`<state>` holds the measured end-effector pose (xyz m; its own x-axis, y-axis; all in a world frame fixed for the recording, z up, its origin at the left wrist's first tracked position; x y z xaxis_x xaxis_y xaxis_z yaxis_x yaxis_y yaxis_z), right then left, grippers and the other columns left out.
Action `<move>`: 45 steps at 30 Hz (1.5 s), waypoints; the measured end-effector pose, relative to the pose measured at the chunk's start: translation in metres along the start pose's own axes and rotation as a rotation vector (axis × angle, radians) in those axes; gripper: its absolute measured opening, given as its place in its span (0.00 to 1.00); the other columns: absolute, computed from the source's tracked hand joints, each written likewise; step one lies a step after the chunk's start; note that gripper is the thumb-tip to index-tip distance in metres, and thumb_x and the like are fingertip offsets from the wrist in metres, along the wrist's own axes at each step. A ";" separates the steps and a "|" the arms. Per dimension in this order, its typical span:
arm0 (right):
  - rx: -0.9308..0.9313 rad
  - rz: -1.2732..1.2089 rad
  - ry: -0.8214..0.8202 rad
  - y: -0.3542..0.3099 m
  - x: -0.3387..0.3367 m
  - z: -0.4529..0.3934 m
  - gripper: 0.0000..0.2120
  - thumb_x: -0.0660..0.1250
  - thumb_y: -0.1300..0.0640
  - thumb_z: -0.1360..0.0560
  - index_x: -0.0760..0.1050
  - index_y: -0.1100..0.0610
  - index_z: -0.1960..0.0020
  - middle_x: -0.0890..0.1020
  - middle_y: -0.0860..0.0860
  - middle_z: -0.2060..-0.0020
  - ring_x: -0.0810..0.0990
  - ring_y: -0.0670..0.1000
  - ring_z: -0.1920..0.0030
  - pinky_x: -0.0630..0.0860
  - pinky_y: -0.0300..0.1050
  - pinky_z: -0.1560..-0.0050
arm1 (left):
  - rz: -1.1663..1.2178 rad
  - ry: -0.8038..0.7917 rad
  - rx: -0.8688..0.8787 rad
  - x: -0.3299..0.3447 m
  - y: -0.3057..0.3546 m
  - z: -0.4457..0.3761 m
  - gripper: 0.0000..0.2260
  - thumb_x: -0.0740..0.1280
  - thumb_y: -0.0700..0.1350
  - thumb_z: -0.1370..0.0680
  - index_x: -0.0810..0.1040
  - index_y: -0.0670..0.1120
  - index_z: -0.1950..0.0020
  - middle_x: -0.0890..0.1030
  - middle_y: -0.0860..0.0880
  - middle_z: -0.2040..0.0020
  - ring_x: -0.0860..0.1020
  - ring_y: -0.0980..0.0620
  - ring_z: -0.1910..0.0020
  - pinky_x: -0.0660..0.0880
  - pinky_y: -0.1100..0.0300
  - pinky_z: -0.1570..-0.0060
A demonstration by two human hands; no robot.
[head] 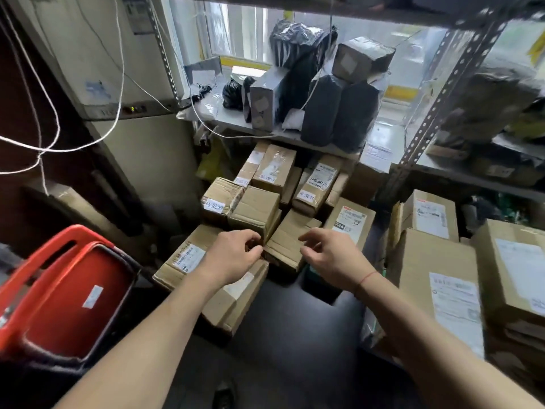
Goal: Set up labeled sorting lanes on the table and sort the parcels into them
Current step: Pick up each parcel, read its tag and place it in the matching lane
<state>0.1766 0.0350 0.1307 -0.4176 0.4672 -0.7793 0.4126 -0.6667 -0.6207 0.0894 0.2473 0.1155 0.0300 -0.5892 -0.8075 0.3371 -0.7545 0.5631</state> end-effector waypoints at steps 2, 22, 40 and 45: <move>0.052 -0.006 -0.002 -0.011 0.013 -0.016 0.14 0.68 0.49 0.17 0.79 0.50 0.33 0.84 0.45 0.44 0.82 0.44 0.46 0.82 0.40 0.42 | -0.002 -0.015 0.017 -0.014 -0.018 -0.020 0.17 0.68 0.52 0.16 0.79 0.51 0.28 0.83 0.50 0.34 0.80 0.51 0.36 0.76 0.56 0.36; 0.373 -0.141 -0.012 -0.032 0.115 -0.165 0.39 0.73 0.55 0.22 0.59 0.55 0.17 0.71 0.55 0.24 0.71 0.55 0.25 0.67 0.48 0.24 | 0.121 -0.122 -0.071 -0.001 -0.109 -0.151 0.21 0.69 0.46 0.20 0.72 0.47 0.27 0.78 0.44 0.34 0.75 0.43 0.34 0.73 0.49 0.32; 0.586 -1.363 0.039 0.009 0.101 -0.152 0.40 0.76 0.44 0.34 0.71 0.53 0.24 0.77 0.58 0.32 0.80 0.61 0.39 0.81 0.62 0.42 | 0.699 0.028 0.038 -0.035 -0.077 -0.150 0.24 0.62 0.42 0.14 0.65 0.56 0.18 0.76 0.56 0.28 0.76 0.59 0.30 0.75 0.58 0.31; 0.538 -1.670 -0.176 0.007 0.099 -0.142 0.29 0.60 0.44 0.18 0.72 0.58 0.23 0.74 0.66 0.27 0.73 0.66 0.26 0.74 0.66 0.31 | 1.182 -0.403 -0.184 -0.018 -0.078 -0.144 0.18 0.64 0.56 0.14 0.75 0.50 0.27 0.84 0.42 0.36 0.82 0.40 0.34 0.80 0.41 0.37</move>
<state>0.2530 0.1587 0.0375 -0.1655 0.7495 0.6410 -0.7806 0.2977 -0.5496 0.1981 0.3582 0.0610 0.1244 -0.9457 0.3003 0.4267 0.3242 0.8443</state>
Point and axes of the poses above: each hand's wrist, its own z-axis away from the middle knuckle, its own x-axis out of the palm, y = z × x, the point moved 3 cm from there along -z, towards the middle knuckle
